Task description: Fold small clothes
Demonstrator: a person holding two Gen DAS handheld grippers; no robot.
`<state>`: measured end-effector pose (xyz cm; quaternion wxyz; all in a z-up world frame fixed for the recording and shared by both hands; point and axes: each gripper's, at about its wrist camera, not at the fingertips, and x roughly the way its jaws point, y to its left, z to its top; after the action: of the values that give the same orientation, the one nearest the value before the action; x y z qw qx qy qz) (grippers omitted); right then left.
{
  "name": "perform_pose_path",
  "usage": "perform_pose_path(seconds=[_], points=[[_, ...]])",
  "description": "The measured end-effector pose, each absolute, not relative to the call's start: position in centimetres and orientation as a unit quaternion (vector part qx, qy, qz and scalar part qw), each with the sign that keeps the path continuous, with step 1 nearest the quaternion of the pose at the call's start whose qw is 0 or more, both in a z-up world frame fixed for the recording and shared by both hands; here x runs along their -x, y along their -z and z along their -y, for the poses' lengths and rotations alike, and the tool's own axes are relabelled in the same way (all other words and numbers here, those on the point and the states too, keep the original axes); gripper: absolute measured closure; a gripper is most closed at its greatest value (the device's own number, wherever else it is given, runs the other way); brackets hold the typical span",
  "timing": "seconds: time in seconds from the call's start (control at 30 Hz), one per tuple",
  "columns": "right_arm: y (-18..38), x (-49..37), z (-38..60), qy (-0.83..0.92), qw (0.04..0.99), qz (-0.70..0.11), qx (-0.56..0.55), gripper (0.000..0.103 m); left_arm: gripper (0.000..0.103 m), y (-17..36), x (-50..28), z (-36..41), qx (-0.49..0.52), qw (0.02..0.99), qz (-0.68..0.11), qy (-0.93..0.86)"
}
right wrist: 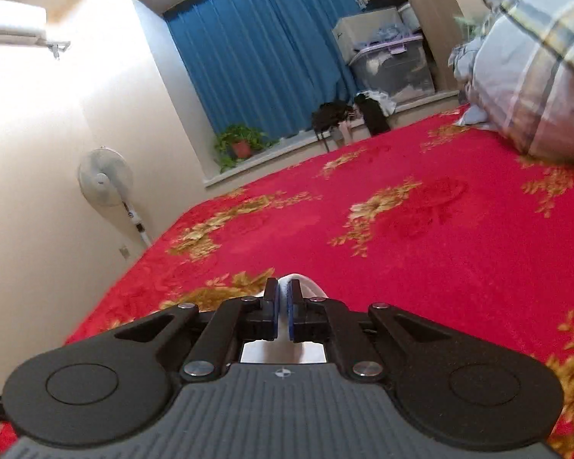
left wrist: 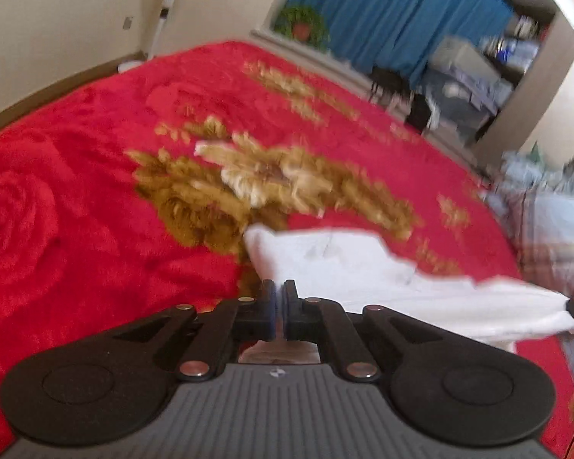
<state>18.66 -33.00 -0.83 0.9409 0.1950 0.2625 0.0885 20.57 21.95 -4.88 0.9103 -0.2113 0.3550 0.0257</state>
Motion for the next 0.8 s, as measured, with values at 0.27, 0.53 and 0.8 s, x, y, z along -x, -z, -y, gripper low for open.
perform_pose_path(seconds=[0.27, 0.53, 0.8], points=[[8.1, -21.0, 34.8, 0.010, 0.860, -0.468, -0.204, 0.093, 0.089, 3.6, -19.9, -21.5, 0.194, 0.908, -0.371, -0.006], [8.6, -20.9, 33.0, -0.054, 0.862, -0.480, -0.156, 0.078, 0.090, 6.7, -20.8, -20.9, 0.197, 0.876, -0.440, 0.003], [7.7, -20.4, 31.1, -0.078, 0.878, -0.454, -0.134, 0.100, 0.082, 4.5, -20.3, -21.9, 0.223, 0.887, -0.403, 0.005]])
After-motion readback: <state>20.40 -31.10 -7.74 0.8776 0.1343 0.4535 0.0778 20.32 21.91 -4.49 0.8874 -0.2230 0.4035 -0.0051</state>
